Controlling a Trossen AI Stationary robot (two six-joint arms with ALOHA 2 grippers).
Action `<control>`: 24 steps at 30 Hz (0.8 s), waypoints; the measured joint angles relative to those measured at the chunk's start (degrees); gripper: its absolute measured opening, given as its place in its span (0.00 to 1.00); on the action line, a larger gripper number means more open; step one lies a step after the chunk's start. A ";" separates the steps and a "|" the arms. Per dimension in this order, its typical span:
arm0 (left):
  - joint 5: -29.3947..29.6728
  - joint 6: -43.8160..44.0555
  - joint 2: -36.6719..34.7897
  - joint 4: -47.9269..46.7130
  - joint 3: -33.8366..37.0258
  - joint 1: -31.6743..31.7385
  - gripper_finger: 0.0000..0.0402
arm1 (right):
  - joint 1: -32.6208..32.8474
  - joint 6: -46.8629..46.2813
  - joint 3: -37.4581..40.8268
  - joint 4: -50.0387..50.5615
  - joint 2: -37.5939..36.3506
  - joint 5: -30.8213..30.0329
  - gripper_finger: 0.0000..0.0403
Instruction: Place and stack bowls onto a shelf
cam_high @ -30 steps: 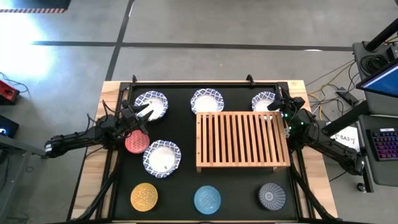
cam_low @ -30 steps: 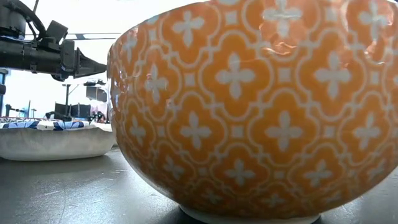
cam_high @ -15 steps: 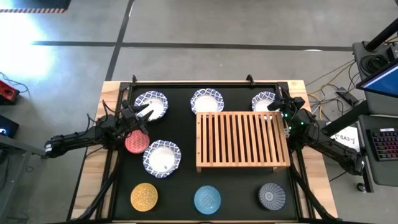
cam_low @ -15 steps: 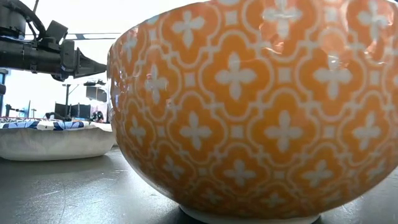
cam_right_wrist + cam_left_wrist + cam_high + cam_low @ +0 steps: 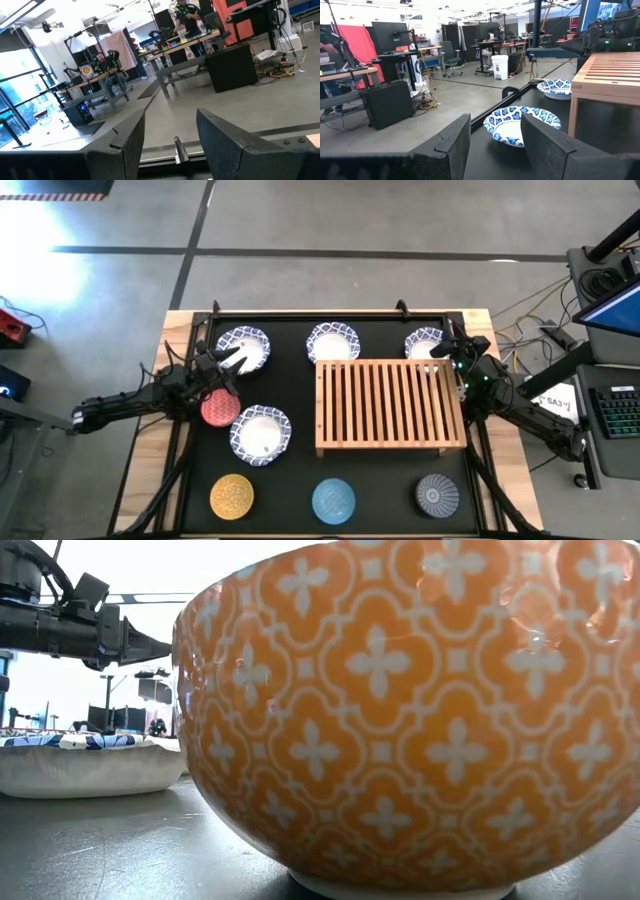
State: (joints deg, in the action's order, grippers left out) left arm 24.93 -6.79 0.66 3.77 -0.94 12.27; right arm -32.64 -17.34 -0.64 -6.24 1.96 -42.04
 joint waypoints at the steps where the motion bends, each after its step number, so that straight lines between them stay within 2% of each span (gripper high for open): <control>1: 0.01 0.00 0.00 0.01 -0.01 -0.01 0.39 | 0.00 -0.02 0.02 0.00 0.00 0.00 0.42; 10: 0.01 0.38 -0.02 0.00 0.00 -0.02 0.39 | -0.01 -0.01 -0.01 0.00 0.01 0.00 0.42; 17: 0.00 14.65 -0.02 0.02 -0.01 -0.02 0.39 | -0.02 -0.01 0.00 0.00 0.01 0.00 0.42; 24: 0.00 15.89 -0.01 0.02 -0.01 0.00 0.39 | -0.02 -0.02 0.00 0.00 0.00 0.00 0.42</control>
State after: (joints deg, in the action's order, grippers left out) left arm 24.93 9.11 0.65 3.79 -0.95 12.26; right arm -32.66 -17.37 -0.64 -6.24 1.96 -42.04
